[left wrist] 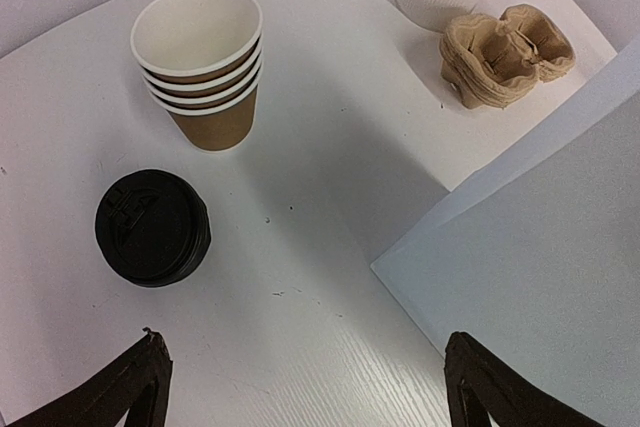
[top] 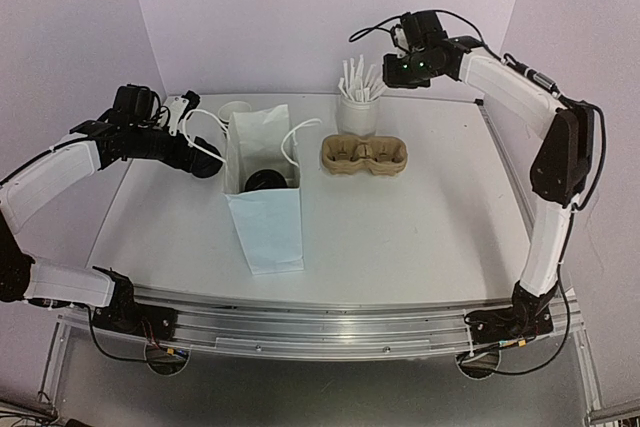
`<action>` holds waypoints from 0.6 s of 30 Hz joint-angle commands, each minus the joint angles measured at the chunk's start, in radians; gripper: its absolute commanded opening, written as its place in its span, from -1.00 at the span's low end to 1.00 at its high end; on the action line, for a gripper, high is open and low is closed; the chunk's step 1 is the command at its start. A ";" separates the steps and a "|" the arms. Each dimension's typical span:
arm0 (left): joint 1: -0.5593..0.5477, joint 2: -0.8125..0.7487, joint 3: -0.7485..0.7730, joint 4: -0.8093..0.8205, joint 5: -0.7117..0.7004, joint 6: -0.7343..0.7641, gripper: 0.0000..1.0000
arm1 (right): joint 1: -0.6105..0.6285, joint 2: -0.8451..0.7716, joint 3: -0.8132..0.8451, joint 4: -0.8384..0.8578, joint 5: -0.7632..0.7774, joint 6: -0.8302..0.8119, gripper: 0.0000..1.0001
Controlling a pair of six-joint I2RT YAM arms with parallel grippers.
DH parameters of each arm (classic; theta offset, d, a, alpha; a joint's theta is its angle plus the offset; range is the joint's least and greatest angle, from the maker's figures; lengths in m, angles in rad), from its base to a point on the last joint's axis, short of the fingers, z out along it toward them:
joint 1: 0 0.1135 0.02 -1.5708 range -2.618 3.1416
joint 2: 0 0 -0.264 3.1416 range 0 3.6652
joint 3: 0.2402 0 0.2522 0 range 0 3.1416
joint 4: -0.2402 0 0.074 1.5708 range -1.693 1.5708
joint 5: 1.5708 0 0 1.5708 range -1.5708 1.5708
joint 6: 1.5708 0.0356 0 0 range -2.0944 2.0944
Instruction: Pack the takeout coffee
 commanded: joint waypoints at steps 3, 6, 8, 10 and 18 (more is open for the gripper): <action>0.004 -0.028 0.009 0.010 0.006 0.000 0.89 | -0.009 0.000 0.052 0.006 0.003 -0.014 -0.98; 0.005 -0.028 0.010 0.013 0.006 0.000 0.89 | -0.009 -0.027 0.052 0.005 0.000 -0.022 -1.00; 0.005 -0.028 0.010 0.012 0.007 -0.001 0.89 | -0.009 -0.051 0.051 0.002 -0.005 -0.027 -1.00; 0.005 -0.026 0.012 0.011 0.007 0.000 0.89 | -0.009 -0.077 0.051 -0.005 -0.011 -0.034 -1.00; 0.005 -0.023 0.020 0.006 0.014 0.004 0.89 | -0.009 -0.198 0.069 -0.061 0.003 -0.077 -1.00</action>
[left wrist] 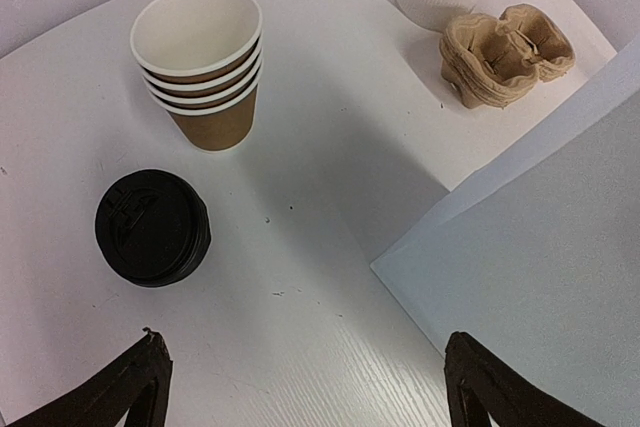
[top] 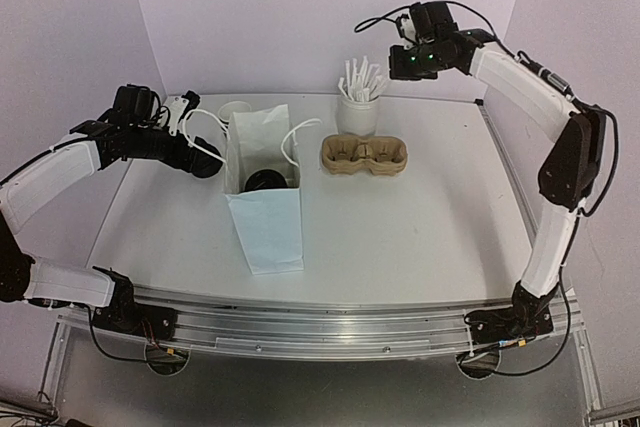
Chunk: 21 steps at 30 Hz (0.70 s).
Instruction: Pack the takeout coffee
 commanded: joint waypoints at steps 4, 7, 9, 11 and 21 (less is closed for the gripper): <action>0.005 -0.020 0.028 0.006 0.016 0.005 0.89 | -0.003 -0.183 0.066 -0.048 0.029 -0.066 -1.00; 0.004 -0.021 0.032 0.004 0.019 0.005 0.89 | -0.001 -0.220 0.082 -0.058 0.002 -0.085 -1.00; 0.005 -0.023 0.033 0.002 0.019 0.006 0.89 | -0.002 -0.254 0.091 -0.058 -0.050 -0.095 -1.00; 0.005 -0.024 0.034 0.000 0.019 0.008 0.89 | -0.002 -0.285 0.101 -0.057 -0.133 -0.103 -1.00; 0.005 -0.029 0.034 0.005 0.024 0.011 0.89 | 0.090 -0.296 0.128 -0.079 -0.812 -0.030 -1.00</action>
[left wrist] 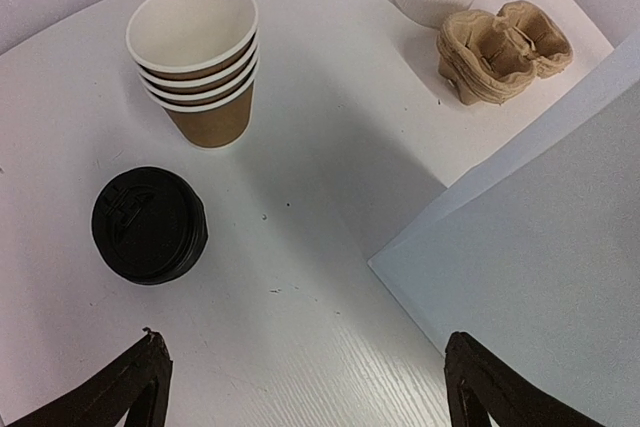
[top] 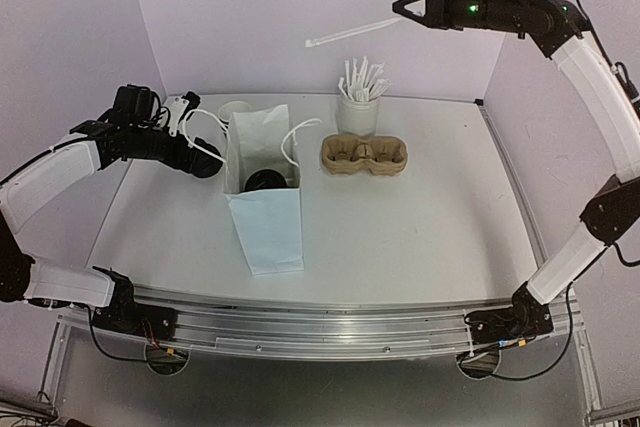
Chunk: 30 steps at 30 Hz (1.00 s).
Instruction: Pack the takeout coffee
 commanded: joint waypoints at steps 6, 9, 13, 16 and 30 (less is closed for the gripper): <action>0.005 -0.036 0.025 0.015 0.023 0.009 0.89 | 0.169 0.077 0.094 -0.221 -0.332 -0.051 -1.00; 0.005 -0.041 0.023 0.015 0.025 0.009 0.89 | 0.224 0.157 0.190 -0.384 -0.280 -0.096 -1.00; 0.005 -0.044 0.019 0.015 0.026 0.008 0.89 | 0.255 0.257 0.327 -0.571 -0.160 -0.131 -1.00; 0.005 -0.044 0.020 0.016 0.028 0.009 0.89 | 0.263 0.289 0.363 -0.582 -0.127 -0.156 -1.00; 0.004 -0.043 0.020 0.014 0.029 0.007 0.89 | 0.310 0.433 0.504 -0.426 -0.060 -0.126 0.73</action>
